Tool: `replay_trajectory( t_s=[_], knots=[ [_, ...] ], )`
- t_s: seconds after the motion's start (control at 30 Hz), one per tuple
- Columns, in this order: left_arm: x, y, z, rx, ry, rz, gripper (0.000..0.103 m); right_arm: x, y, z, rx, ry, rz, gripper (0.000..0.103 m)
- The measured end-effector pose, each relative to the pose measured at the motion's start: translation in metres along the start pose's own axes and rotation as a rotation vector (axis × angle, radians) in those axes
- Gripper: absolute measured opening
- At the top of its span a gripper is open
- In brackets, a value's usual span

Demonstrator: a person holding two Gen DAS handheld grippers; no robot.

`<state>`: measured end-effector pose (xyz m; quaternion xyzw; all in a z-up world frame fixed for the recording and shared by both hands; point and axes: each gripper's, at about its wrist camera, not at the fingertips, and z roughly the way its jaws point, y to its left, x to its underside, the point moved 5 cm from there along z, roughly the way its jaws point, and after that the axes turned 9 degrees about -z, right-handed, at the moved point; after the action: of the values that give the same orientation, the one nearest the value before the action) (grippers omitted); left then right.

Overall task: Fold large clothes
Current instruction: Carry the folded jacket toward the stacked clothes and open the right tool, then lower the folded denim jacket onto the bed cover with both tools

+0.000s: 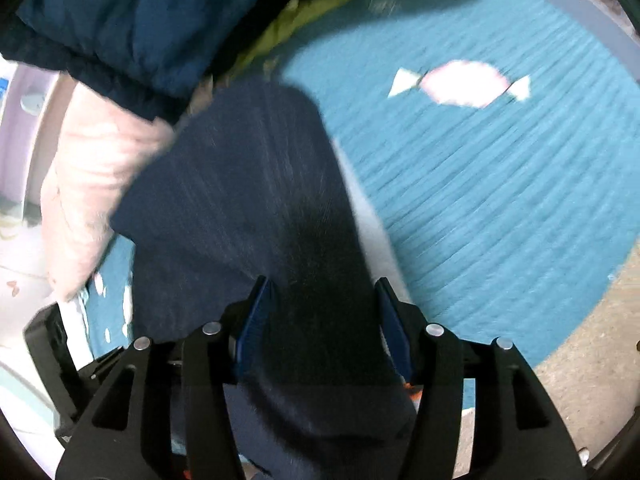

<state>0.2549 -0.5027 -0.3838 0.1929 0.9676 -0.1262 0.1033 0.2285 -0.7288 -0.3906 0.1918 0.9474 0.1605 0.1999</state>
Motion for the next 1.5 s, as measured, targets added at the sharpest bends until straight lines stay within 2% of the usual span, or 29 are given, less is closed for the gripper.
replay_trajectory(
  t_s=[0.07, 0.23, 0.3, 0.33, 0.4, 0.47, 0.6, 0.73, 0.83, 0.9, 0.97, 1.07, 1.17, 1.2, 1.23, 1.3, 1.37, 1.43, 1.5],
  knots=[
    [-0.001, 0.001, -0.021, -0.048, -0.084, 0.039, 0.05, -0.004, 0.002, -0.025, -0.016, -0.067, -0.011, 0.052],
    [-0.003, 0.001, -0.053, -0.026, -0.135, 0.03, 0.053, 0.005, 0.03, -0.055, 0.026, -0.091, -0.114, 0.05],
    [-0.005, -0.005, -0.064, -0.056, -0.178, 0.053, 0.053, 0.017, 0.038, -0.057, 0.037, -0.07, -0.142, 0.043],
    [-0.005, -0.008, -0.067, -0.064, -0.188, 0.065, 0.053, 0.023, 0.04, -0.053, 0.036, -0.055, -0.15, 0.035],
    [-0.002, -0.013, -0.068, -0.053, -0.186, 0.075, 0.053, 0.041, 0.046, -0.041, 0.014, 0.001, -0.141, 0.027],
    [0.007, -0.017, -0.065, -0.047, -0.171, 0.08, 0.053, 0.055, 0.047, -0.031, 0.016, 0.046, -0.137, 0.019],
    [0.027, -0.023, -0.046, -0.044, -0.119, 0.091, 0.051, 0.082, 0.033, -0.009, 0.048, 0.116, -0.104, 0.019],
    [0.045, -0.026, -0.013, -0.016, -0.029, 0.088, 0.04, 0.09, 0.009, 0.011, 0.017, 0.13, -0.036, 0.016],
    [0.055, -0.014, 0.023, -0.03, 0.057, 0.03, 0.04, 0.089, -0.01, 0.029, 0.009, 0.131, 0.016, 0.015],
    [0.061, -0.003, 0.046, -0.019, 0.114, -0.018, 0.04, 0.09, -0.015, 0.04, 0.009, 0.122, 0.007, 0.015],
    [0.062, 0.002, 0.054, -0.004, 0.114, -0.027, 0.041, 0.089, -0.016, 0.043, 0.009, 0.111, 0.009, 0.015],
    [0.06, 0.0, 0.055, -0.022, 0.122, -0.018, 0.041, 0.088, -0.013, 0.041, 0.018, 0.116, 0.006, 0.015],
    [0.059, -0.002, 0.043, -0.037, 0.112, 0.019, 0.041, 0.081, -0.003, 0.026, 0.024, 0.141, 0.024, 0.018],
    [0.058, -0.003, 0.035, -0.049, 0.095, 0.041, 0.041, 0.078, 0.001, 0.019, 0.019, 0.125, 0.016, 0.018],
    [0.055, -0.003, 0.028, -0.059, 0.076, 0.055, 0.041, 0.066, 0.012, 0.004, -0.006, 0.071, -0.014, 0.018],
    [0.046, -0.005, 0.011, -0.037, 0.041, 0.065, 0.042, 0.046, 0.027, -0.012, -0.034, 0.027, -0.052, 0.018],
    [0.027, -0.006, -0.006, -0.02, 0.011, 0.056, 0.042, 0.027, 0.036, -0.018, -0.041, 0.005, -0.072, 0.018],
    [0.0, -0.006, -0.011, -0.014, -0.021, 0.048, 0.042, 0.0, 0.046, -0.014, -0.011, -0.002, -0.095, 0.018],
    [-0.028, -0.003, -0.01, -0.038, -0.041, 0.026, 0.042, -0.027, 0.055, -0.003, -0.064, -0.006, -0.092, 0.018]
  ],
)
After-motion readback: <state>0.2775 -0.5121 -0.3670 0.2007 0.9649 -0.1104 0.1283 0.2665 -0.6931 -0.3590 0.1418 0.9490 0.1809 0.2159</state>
